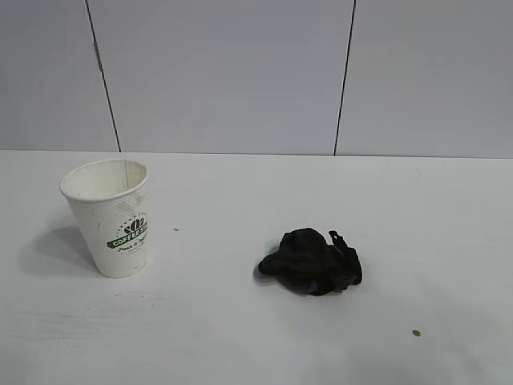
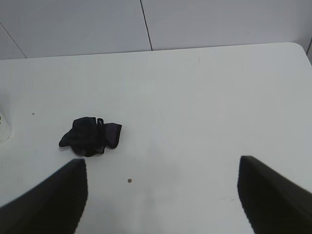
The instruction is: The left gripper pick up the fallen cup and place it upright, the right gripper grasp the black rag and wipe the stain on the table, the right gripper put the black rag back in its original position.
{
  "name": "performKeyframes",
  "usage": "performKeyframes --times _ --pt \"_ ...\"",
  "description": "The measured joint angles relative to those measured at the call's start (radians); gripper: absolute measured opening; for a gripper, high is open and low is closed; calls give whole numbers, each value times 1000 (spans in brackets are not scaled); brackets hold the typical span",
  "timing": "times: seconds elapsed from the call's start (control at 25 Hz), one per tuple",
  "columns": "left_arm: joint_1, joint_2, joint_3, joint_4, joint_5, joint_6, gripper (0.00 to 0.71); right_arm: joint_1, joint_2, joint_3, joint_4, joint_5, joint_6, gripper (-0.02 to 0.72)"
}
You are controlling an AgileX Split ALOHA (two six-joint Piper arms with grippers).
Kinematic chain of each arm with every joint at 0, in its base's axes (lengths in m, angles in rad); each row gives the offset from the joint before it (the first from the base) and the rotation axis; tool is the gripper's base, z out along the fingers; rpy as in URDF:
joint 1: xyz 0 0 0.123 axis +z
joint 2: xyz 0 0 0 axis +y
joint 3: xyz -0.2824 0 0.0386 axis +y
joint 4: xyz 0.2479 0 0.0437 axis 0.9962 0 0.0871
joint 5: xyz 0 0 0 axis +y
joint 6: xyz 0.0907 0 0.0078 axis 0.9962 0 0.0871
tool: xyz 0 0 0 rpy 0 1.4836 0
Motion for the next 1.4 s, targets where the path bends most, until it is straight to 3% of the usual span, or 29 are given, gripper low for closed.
performKeyframes --times 0.28,0.76,1.4 --pt "0 0 0 0 0 0 654 0 0 -7 0 22 17 578" --pt "0 0 0 0 0 0 654 0 -7 -20 -25 206 8 578" --pt "0 0 0 0 0 0 654 0 -87 -19 -56 213 43 578"
